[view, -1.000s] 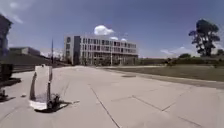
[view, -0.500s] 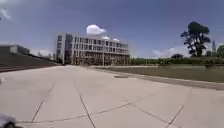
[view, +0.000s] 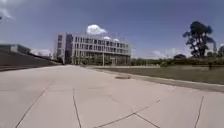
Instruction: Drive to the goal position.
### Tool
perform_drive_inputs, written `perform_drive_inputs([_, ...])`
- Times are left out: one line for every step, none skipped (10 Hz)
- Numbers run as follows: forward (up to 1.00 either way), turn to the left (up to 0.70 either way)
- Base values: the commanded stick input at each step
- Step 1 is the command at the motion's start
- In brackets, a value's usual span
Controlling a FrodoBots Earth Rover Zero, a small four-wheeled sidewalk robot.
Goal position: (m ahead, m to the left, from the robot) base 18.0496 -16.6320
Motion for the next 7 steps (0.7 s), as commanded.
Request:
perform_drive_inputs([0.7, 0.01])
perform_drive_inputs([0.7, 0.01])
perform_drive_inputs([0.67, 0.01])
perform_drive_inputs([0.5, 0.01])
perform_drive_inputs([0.5, 0.01])
perform_drive_inputs([0.5, 0.01])
perform_drive_inputs([0.5, 0.01])
